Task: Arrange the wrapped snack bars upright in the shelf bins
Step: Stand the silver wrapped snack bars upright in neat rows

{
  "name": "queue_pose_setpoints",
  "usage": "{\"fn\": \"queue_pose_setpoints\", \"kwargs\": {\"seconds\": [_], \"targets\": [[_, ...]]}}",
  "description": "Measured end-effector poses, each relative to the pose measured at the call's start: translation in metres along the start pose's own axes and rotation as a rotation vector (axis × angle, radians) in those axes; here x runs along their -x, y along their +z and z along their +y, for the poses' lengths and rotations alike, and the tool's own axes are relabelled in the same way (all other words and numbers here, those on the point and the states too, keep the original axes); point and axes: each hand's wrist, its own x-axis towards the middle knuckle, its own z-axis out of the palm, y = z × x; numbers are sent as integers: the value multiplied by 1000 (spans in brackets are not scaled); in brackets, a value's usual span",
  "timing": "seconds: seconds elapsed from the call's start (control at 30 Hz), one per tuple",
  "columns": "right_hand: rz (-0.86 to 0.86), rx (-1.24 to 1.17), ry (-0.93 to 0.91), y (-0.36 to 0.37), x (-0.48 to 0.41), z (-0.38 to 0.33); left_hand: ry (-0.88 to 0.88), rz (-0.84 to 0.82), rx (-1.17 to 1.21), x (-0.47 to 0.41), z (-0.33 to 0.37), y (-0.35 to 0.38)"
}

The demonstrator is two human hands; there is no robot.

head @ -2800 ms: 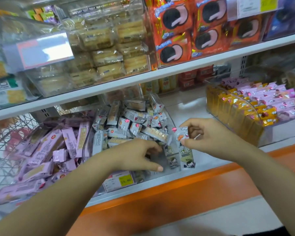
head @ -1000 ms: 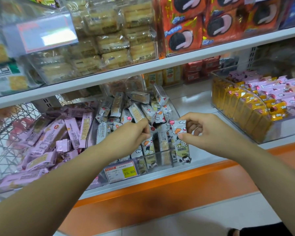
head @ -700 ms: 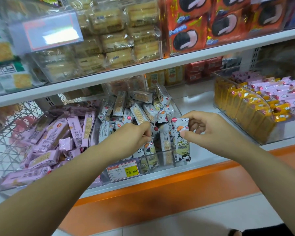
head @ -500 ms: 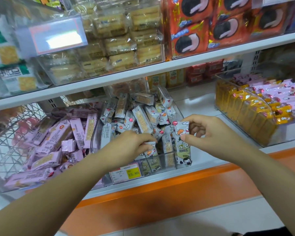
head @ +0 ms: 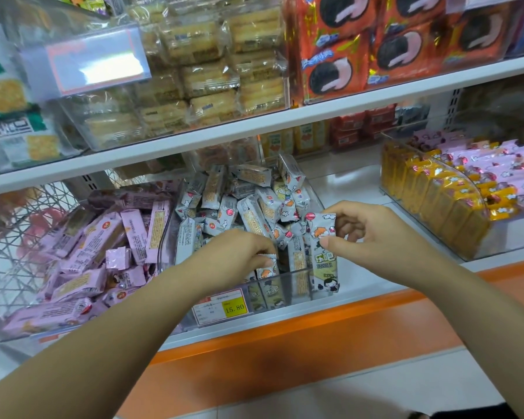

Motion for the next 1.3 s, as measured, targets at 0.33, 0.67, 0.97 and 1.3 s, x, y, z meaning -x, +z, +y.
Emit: {"fn": "queue_pose_setpoints", "kwargs": {"seconds": [0.33, 0.67, 0.97, 1.3], "targets": [[84, -118, 25, -9, -5, 5, 34, -62, -283, -3, 2, -16], [210, -113, 15, -24, -5, 4, 38, 122, -277, -44, 29, -1], [203, -106, 19, -25, -3, 3, -12, -2, -430, -61, 34, 6], [205, -126, 11, -24, -3, 2, 92, -26, -101, -43, 35, -11]]}}
